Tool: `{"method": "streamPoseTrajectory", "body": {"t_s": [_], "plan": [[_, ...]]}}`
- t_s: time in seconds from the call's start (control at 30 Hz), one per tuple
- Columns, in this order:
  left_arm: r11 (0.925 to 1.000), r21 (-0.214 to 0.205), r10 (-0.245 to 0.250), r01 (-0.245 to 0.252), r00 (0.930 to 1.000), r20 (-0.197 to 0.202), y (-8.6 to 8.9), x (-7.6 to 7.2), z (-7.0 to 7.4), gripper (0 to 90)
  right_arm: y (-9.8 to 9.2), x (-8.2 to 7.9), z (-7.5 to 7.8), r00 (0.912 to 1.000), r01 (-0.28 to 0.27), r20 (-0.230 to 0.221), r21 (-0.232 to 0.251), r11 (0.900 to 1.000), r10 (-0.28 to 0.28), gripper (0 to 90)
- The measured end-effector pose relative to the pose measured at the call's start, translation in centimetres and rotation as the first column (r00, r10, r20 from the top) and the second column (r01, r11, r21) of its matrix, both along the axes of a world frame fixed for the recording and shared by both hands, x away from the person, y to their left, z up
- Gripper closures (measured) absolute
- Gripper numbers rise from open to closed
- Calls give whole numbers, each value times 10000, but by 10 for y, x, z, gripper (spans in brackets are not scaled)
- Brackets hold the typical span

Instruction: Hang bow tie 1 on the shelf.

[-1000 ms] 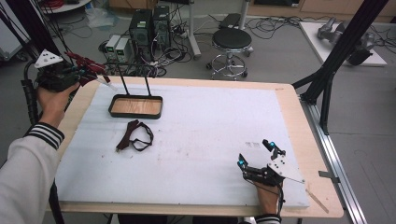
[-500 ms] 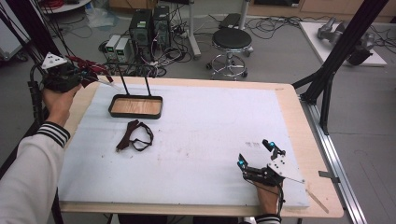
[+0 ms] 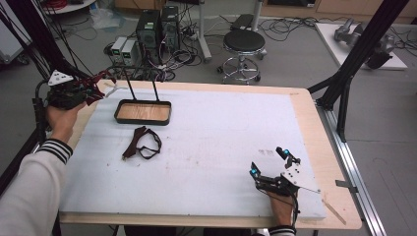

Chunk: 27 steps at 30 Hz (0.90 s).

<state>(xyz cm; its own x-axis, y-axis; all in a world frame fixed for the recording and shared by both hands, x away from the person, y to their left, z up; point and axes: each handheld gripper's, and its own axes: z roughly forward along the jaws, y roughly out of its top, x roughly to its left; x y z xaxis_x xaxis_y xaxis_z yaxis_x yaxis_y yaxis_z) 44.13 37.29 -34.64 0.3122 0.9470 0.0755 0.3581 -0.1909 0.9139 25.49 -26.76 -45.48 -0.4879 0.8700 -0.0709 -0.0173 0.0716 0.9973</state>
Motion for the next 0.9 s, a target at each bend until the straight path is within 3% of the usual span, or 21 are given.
{"method": "streamPoseTrajectory", "body": {"t_s": [0.23, 0.6, 0.67, 0.8, 0.9], "plan": [[9993, 235, -261, 274, 9982, -539, -7, 1, -15, 861, 0, 0, 0, 10000, -23, 17, -7, 10000, 23, 7], [9994, 41, -348, 351, 9978, -564, -10, 1, -16, 818, 0, 0, 0, 10000, -48, -26, 62, 10000, 48, 7], [9998, 55, -190, 195, 9973, -707, -10, 1, -16, 724, 0, 0, 0, 10000, -32, -62, 84, 10000, 32, 7], [9983, -524, -306, 250, 9936, -1091, -8, 4, -20, 411, 0, 0, 0, 10000, -47, -27, 64, 10000, 47, 7], [9946, -954, -511, 420, 9941, -957, -6, 1, -21, 267, 0, 0, 0, 10000, -44, -8, 42, 10000, 44, 7]]}}
